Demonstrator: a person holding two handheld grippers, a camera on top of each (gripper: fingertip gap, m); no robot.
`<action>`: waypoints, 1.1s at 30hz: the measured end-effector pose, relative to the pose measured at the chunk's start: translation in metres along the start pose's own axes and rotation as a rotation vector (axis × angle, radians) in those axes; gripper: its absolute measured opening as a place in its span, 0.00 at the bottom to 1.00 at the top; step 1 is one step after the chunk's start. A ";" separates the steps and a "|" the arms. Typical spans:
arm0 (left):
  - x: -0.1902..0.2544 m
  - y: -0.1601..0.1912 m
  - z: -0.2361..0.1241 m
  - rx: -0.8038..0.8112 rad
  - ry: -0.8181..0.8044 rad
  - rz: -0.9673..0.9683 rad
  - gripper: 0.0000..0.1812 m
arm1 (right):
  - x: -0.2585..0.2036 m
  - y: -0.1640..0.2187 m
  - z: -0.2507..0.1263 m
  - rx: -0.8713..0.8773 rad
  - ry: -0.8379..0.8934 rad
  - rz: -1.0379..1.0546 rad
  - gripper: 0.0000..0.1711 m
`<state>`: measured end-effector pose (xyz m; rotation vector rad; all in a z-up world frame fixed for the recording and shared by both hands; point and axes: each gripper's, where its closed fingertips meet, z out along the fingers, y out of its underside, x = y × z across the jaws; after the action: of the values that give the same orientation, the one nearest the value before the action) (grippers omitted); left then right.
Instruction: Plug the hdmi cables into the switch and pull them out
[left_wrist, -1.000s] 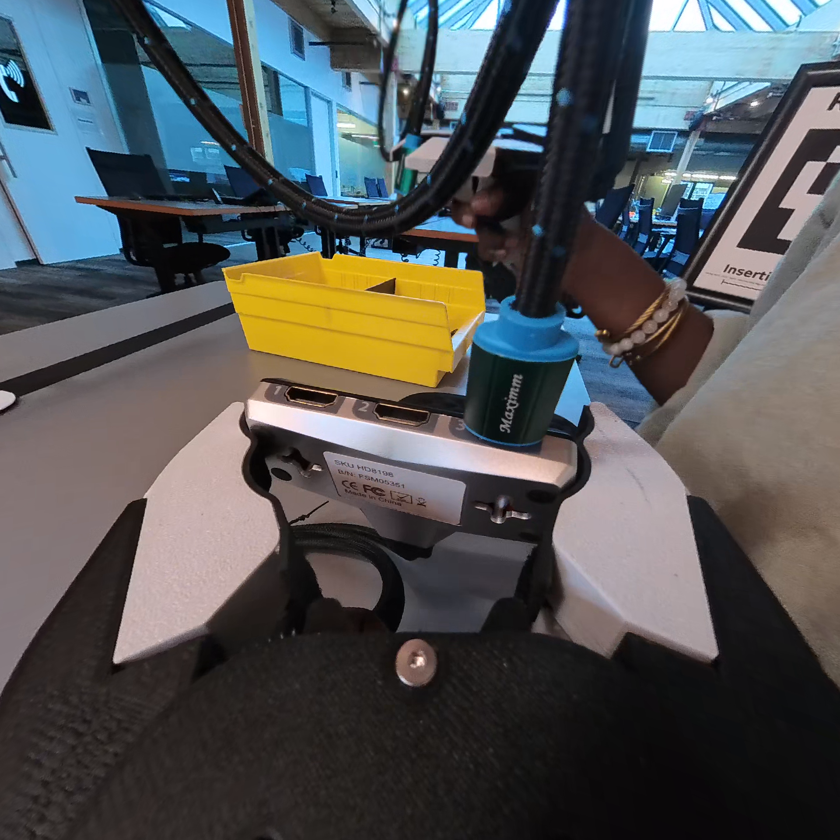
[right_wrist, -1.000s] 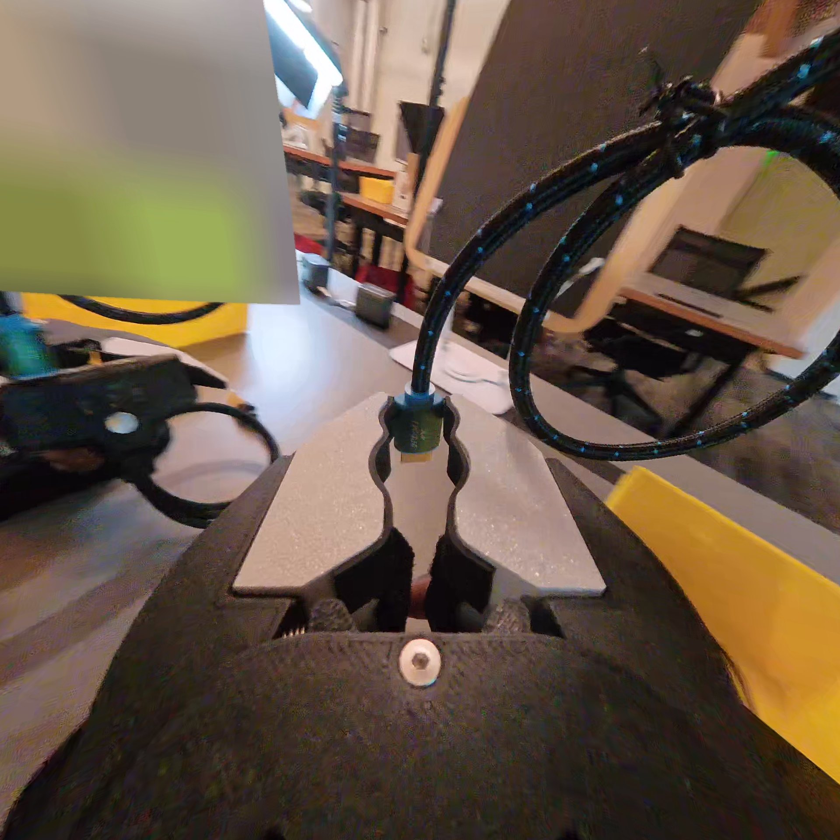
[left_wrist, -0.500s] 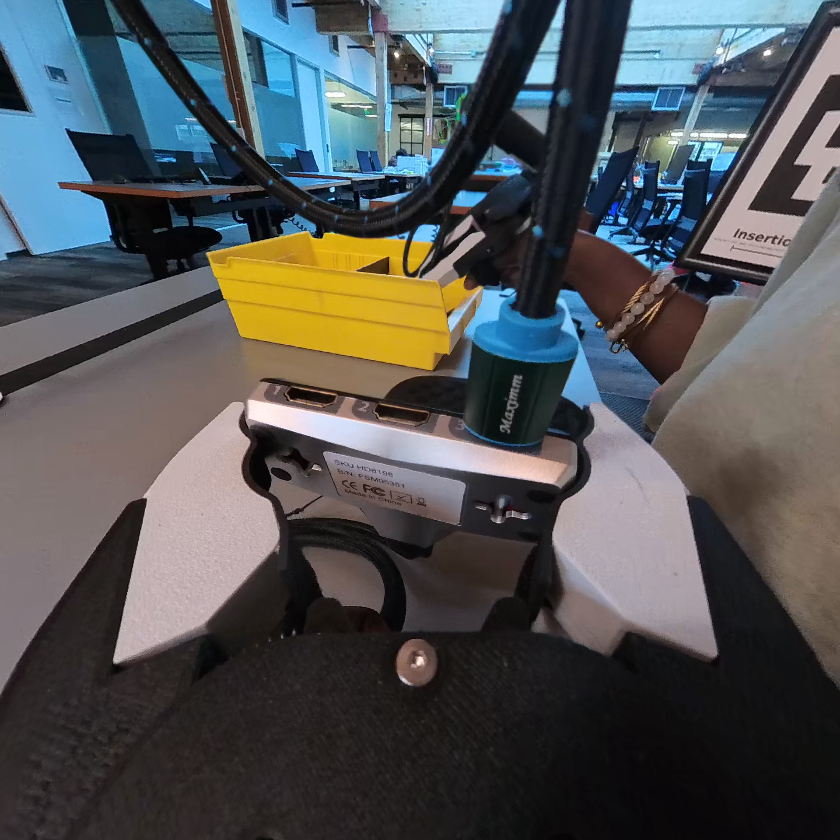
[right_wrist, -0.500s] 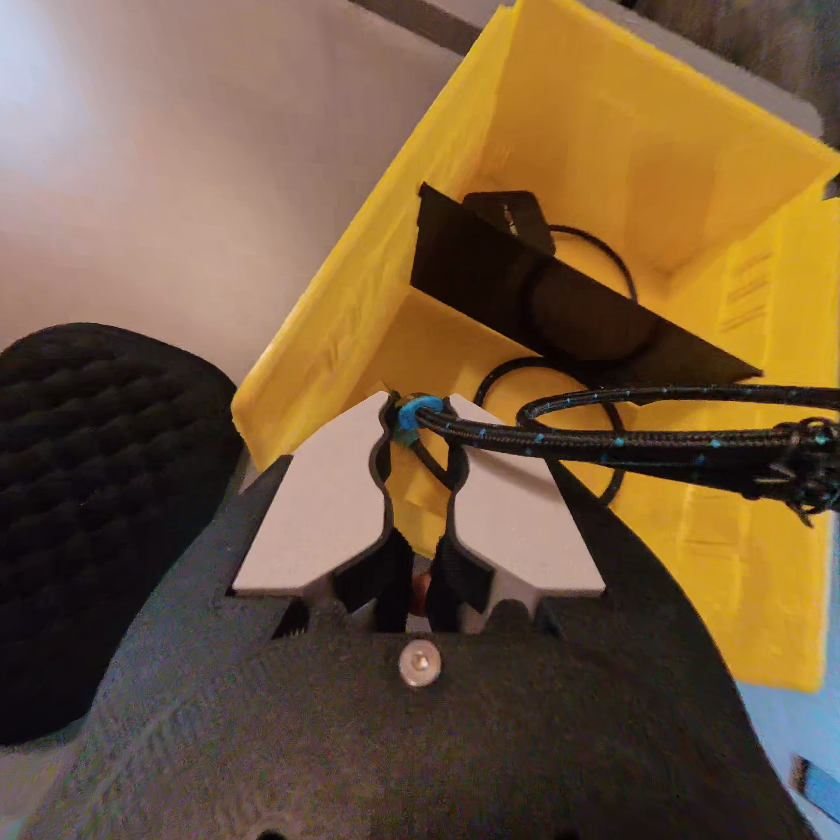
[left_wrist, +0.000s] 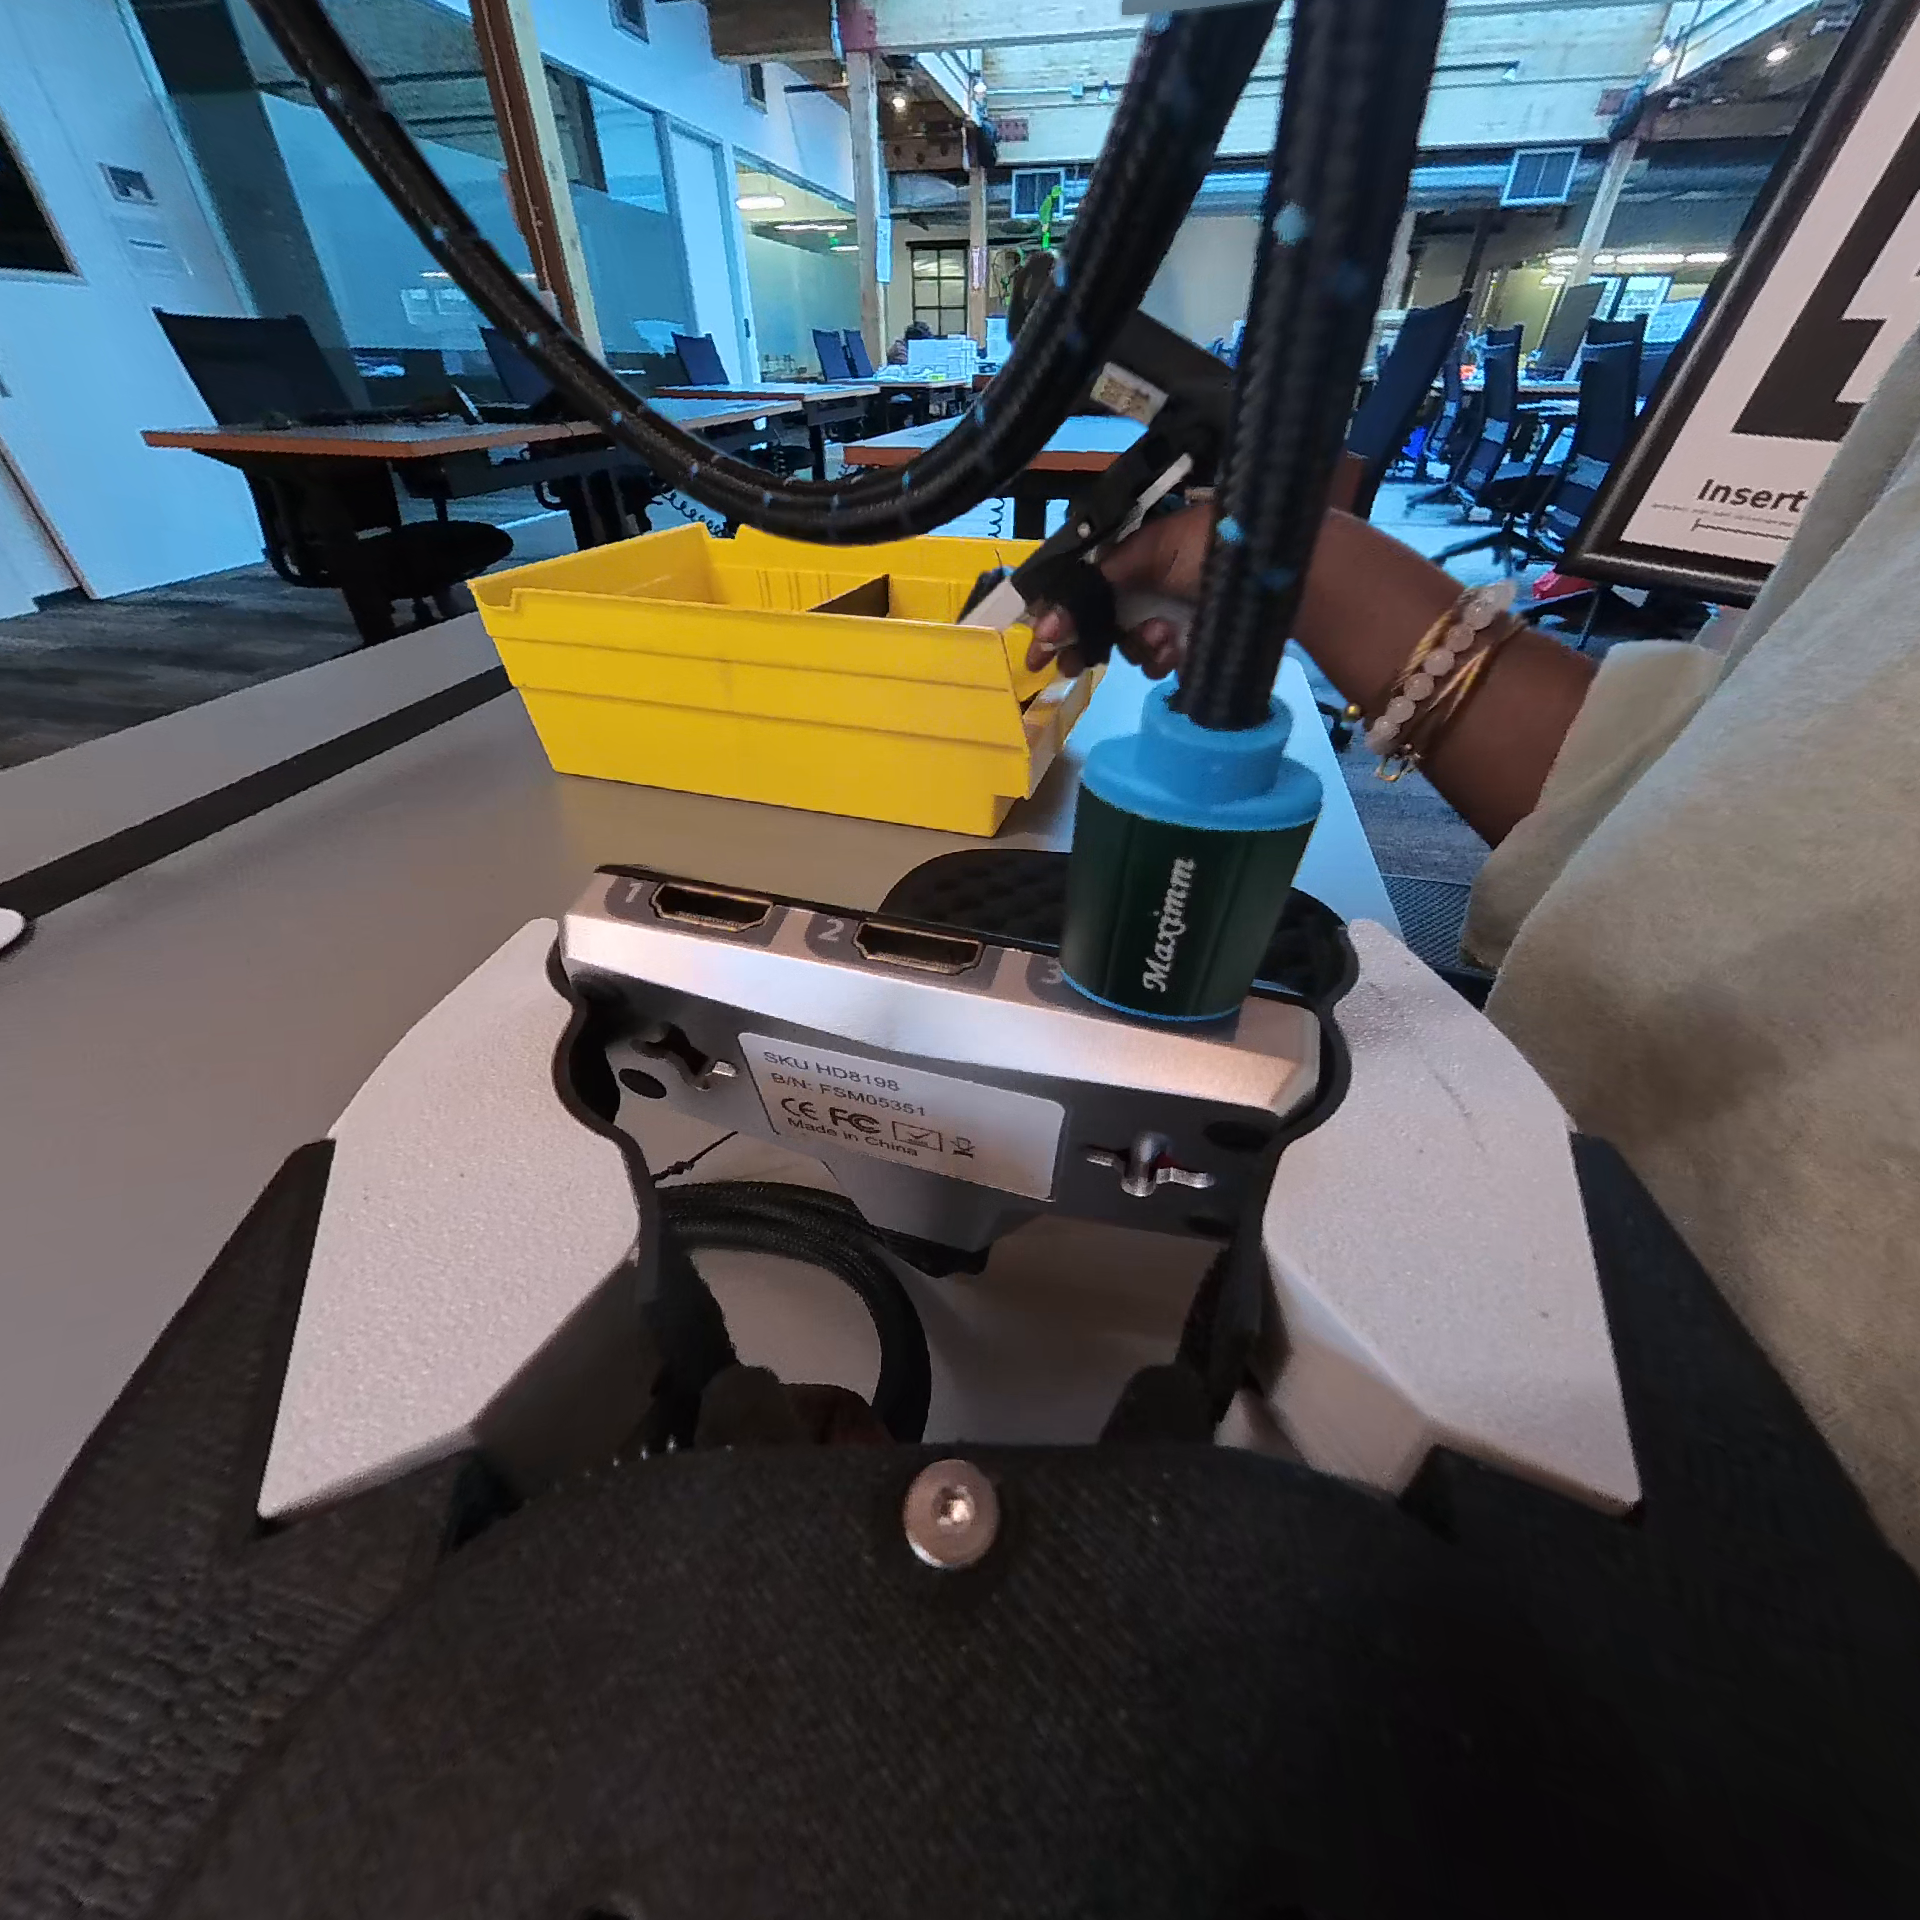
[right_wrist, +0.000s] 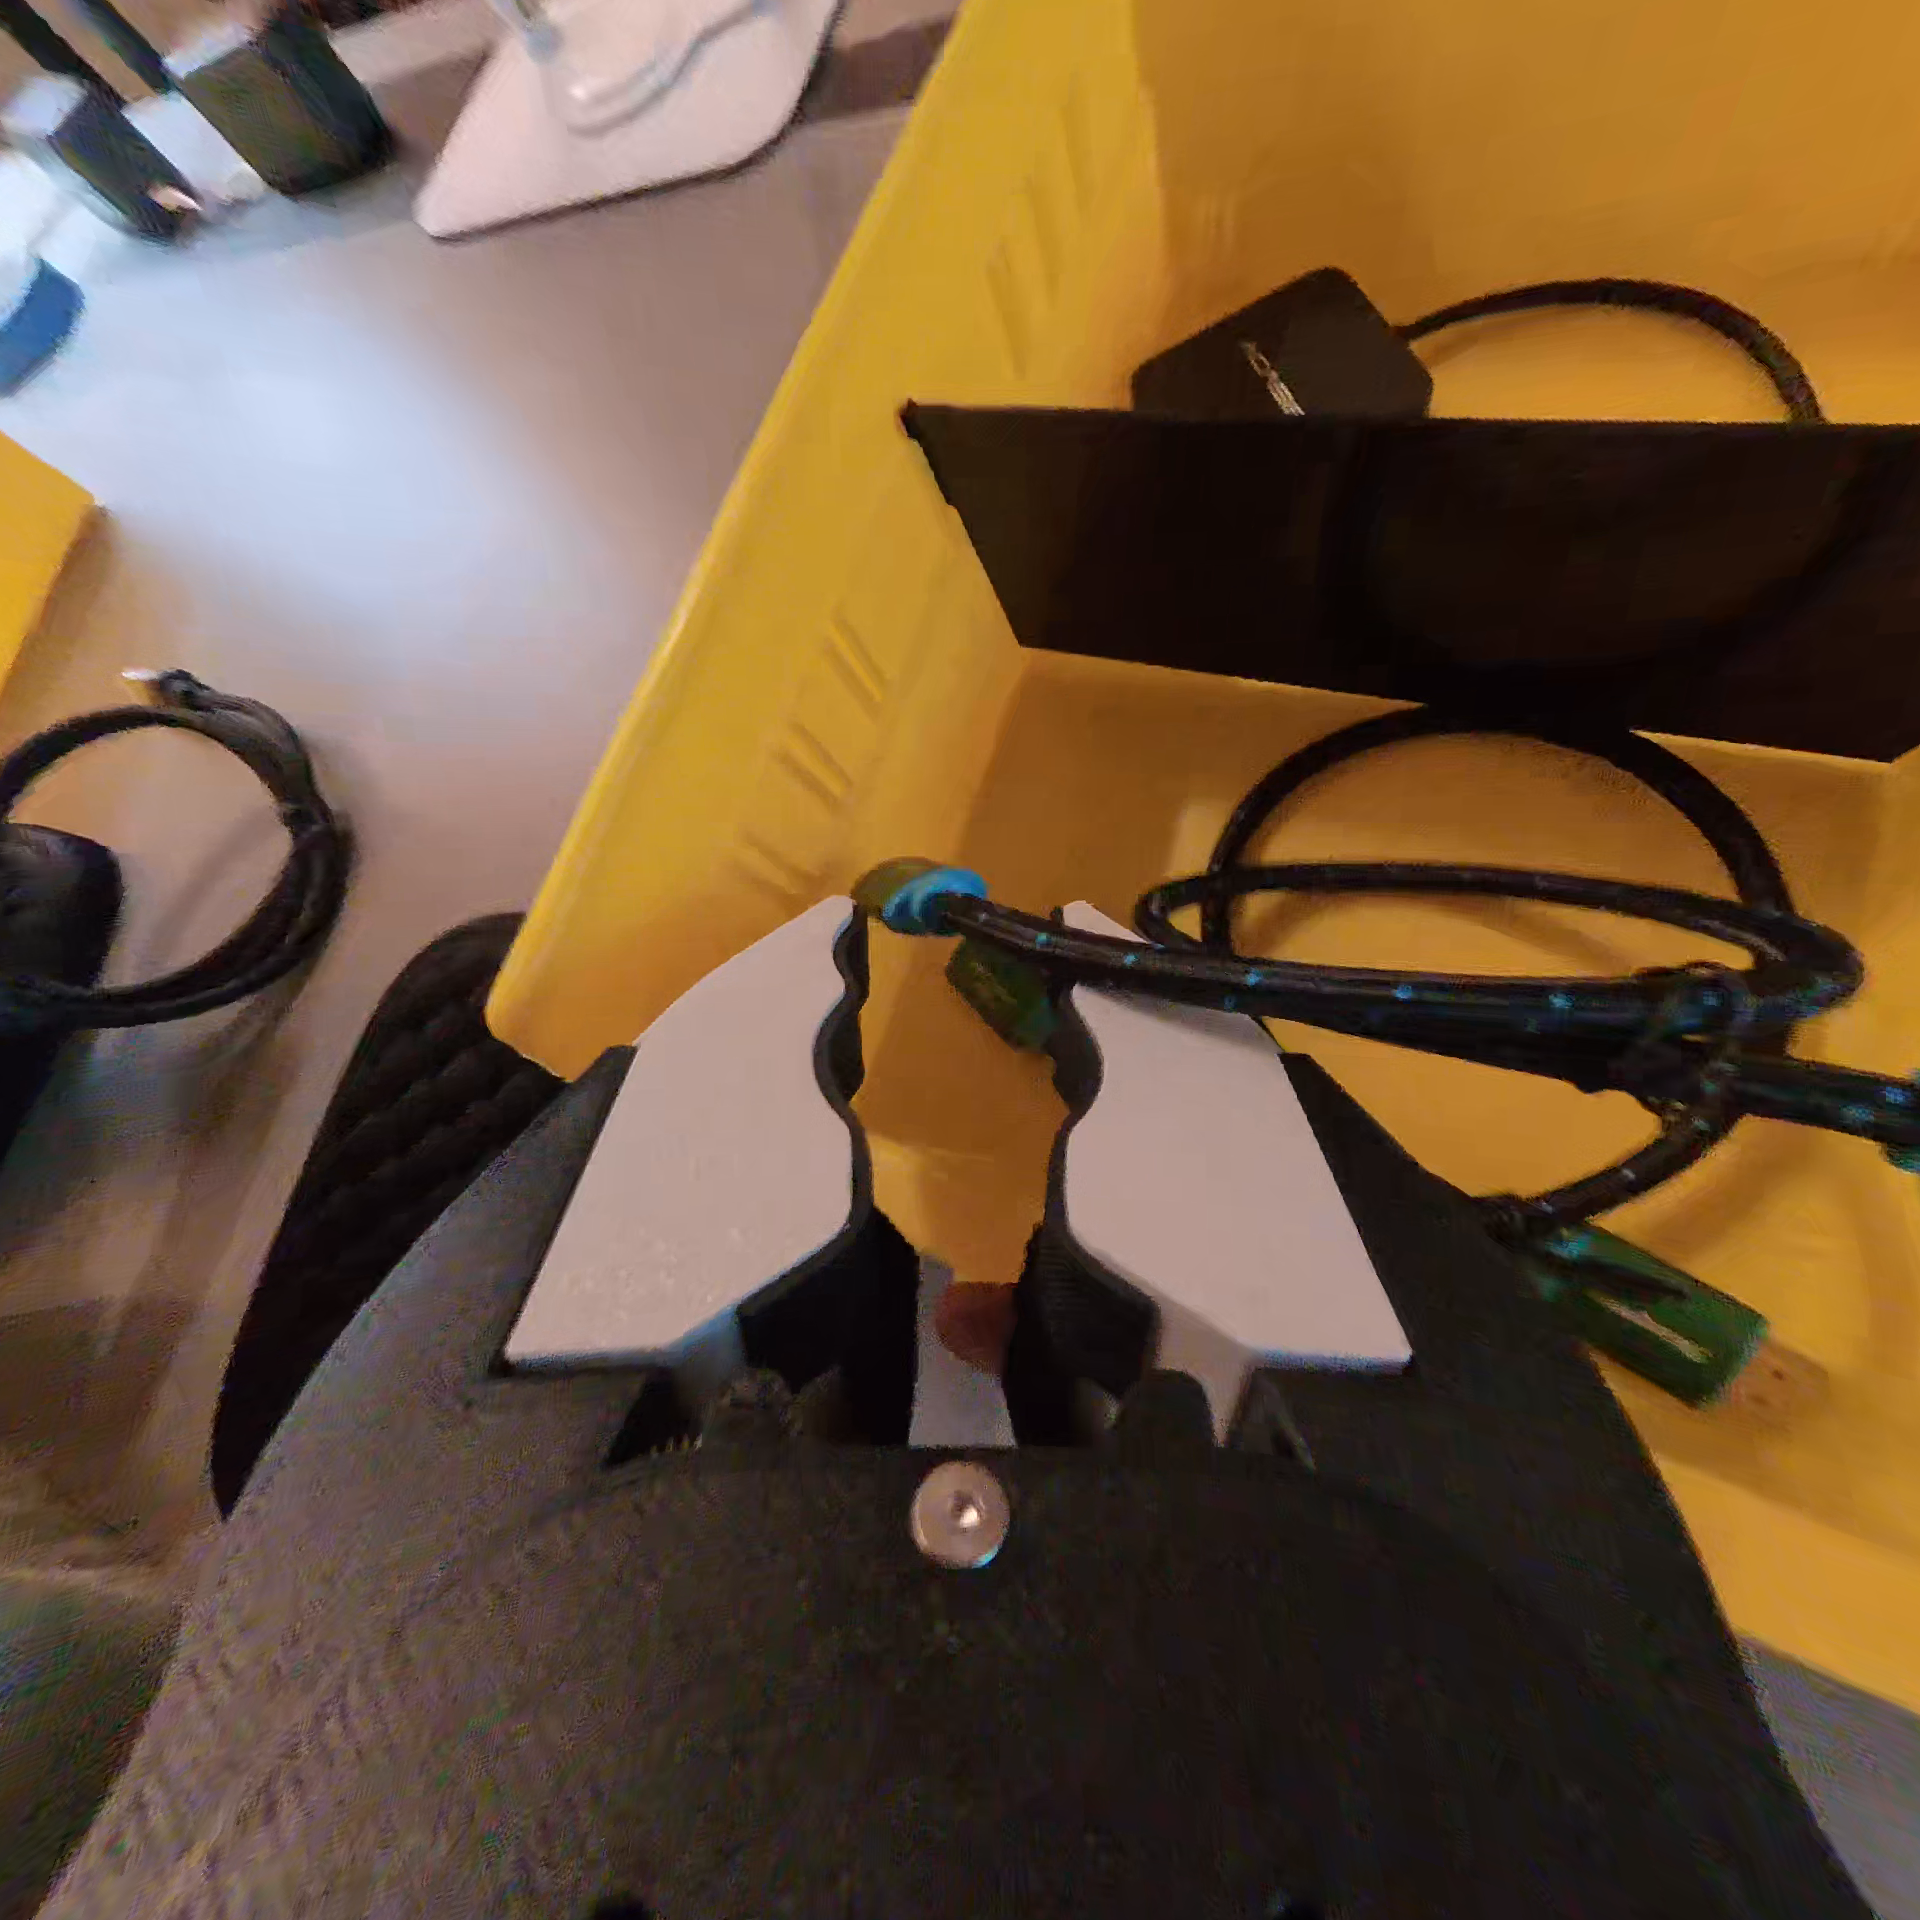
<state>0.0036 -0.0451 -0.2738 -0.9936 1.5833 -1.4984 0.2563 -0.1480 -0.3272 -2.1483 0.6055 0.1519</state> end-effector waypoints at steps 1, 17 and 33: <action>-0.001 0.000 0.000 -0.001 -0.002 -0.003 0.71 | 0.006 0.005 -0.003 -0.052 0.062 -0.023 0.21; -0.007 0.004 0.005 -0.048 -0.029 -0.022 0.71 | -0.259 -0.004 -0.042 0.281 -0.788 -0.848 0.25; -0.002 0.026 0.018 -0.233 -0.041 0.106 0.71 | -0.338 0.034 0.007 0.435 -0.835 -1.151 0.14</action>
<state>0.0194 -0.0503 -0.3007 -1.0431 1.7809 -1.2344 -0.0544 -0.0353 -0.2489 -1.5046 -0.9836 0.2210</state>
